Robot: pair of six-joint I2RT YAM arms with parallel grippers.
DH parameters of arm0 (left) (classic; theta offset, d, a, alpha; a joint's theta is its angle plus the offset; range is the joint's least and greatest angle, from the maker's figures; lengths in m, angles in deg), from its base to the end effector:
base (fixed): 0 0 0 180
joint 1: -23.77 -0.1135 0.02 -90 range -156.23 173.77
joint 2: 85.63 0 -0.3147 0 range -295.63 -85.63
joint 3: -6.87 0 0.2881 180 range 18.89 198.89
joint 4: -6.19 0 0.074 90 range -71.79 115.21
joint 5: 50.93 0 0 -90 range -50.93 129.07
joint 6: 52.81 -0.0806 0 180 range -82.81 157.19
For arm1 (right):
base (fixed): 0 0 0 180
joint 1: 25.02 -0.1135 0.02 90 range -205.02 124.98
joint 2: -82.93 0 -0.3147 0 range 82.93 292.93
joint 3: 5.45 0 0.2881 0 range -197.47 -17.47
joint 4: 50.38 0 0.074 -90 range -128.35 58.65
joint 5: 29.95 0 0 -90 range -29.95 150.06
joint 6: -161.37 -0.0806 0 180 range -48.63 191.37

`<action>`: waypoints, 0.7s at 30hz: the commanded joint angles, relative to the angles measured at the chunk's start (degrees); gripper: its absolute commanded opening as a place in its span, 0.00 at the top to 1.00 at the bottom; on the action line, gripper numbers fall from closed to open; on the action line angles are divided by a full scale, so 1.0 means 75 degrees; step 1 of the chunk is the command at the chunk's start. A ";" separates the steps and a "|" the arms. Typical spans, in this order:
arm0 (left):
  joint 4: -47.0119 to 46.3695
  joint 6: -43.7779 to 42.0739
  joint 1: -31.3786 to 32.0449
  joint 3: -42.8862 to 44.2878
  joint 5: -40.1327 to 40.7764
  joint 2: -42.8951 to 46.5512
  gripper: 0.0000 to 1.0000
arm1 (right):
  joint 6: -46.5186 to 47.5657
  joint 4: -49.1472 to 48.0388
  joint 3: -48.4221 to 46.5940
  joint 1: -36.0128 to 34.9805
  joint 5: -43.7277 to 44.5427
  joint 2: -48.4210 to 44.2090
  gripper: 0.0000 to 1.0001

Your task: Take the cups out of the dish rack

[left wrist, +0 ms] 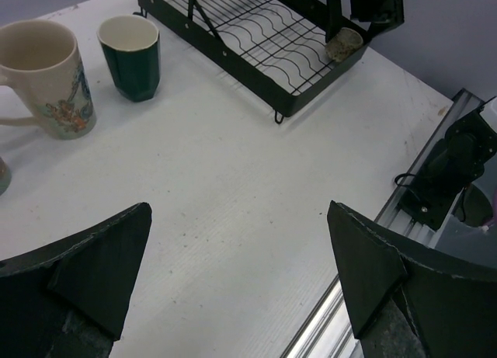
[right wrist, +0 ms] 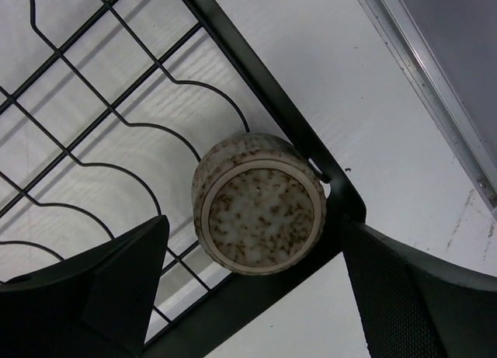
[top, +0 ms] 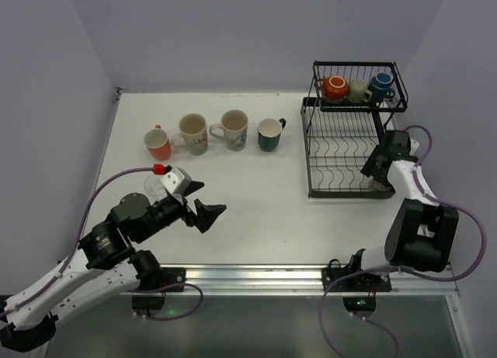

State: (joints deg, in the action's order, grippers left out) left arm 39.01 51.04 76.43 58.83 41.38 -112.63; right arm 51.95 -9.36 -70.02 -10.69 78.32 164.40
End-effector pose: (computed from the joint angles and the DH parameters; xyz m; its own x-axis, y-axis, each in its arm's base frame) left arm 0.0959 -0.1204 0.3568 -0.2649 -0.0471 -0.9631 0.7279 0.6453 -0.2318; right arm 0.3124 -0.1059 0.2134 -0.6425 0.4900 -0.5892 0.6468 0.7591 -0.0739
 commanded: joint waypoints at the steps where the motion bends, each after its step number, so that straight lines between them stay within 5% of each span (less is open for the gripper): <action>1: -0.0042 -0.0205 0.0068 0.0123 0.0208 -0.0091 0.00 | 0.0070 0.0001 -0.0387 0.0047 -0.0091 0.0351 0.10; 6: -0.0031 -0.0194 0.0045 0.0135 0.0267 -0.0173 0.00 | 0.0035 -0.0127 -0.0411 0.0047 -0.0197 0.0457 0.20; 9: -0.0042 -0.0182 -0.0002 0.0123 0.0255 -0.0231 0.00 | 0.0070 -0.0244 -0.0364 0.0047 -0.0150 0.0247 0.35; 10: -0.0054 -0.0182 -0.0014 0.0123 0.0255 -0.0266 0.00 | 0.0081 -0.0349 -0.0294 0.0047 -0.0138 0.0049 0.49; 11: -0.0054 -0.0194 -0.0072 0.0123 0.0209 -0.0278 0.00 | 0.0082 -0.0362 -0.0270 0.0047 -0.0126 -0.0069 0.53; 21: -0.0183 -0.0112 -0.0366 0.0147 -0.0061 -0.0747 0.00 | -0.0281 -0.0959 0.0116 -0.0655 -0.1260 -0.2059 0.56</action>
State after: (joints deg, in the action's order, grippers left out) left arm 39.03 51.06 74.42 58.83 42.01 -116.94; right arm 51.29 -12.70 -69.70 -12.81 73.90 153.69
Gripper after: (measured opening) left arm 0.997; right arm 0.652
